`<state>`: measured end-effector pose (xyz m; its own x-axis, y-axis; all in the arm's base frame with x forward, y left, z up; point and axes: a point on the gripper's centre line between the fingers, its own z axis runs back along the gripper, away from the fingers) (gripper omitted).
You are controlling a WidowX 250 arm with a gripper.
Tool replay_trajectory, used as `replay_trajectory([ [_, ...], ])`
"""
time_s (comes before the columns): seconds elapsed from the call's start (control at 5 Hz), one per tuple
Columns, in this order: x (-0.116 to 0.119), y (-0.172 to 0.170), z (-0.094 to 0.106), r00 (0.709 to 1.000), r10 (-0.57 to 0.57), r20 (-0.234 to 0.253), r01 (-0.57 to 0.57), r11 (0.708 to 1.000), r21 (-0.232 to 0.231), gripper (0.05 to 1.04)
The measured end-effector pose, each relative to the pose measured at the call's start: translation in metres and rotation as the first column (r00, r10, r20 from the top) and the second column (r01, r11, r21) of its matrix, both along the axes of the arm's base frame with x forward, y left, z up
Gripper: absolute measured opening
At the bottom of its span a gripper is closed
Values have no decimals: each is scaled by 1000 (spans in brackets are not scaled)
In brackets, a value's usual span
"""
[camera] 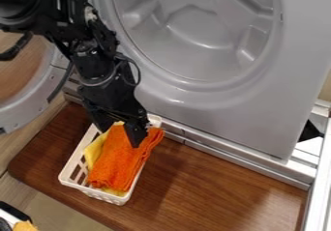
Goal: Take the orange cloth and put it inside the washing machine.
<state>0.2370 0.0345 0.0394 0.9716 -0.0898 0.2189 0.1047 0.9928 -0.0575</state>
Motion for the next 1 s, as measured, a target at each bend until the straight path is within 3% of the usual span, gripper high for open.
replay_trajectory([
  [0.2,-2,-1,-6,1000,3,-19,-3,1000,-9,1000],
  [0.4,2,11,-29,999,38,-39,-39,998,-40,1000],
  [1.0,6,25,-74,994,56,-99,-59,998,-29,967],
])
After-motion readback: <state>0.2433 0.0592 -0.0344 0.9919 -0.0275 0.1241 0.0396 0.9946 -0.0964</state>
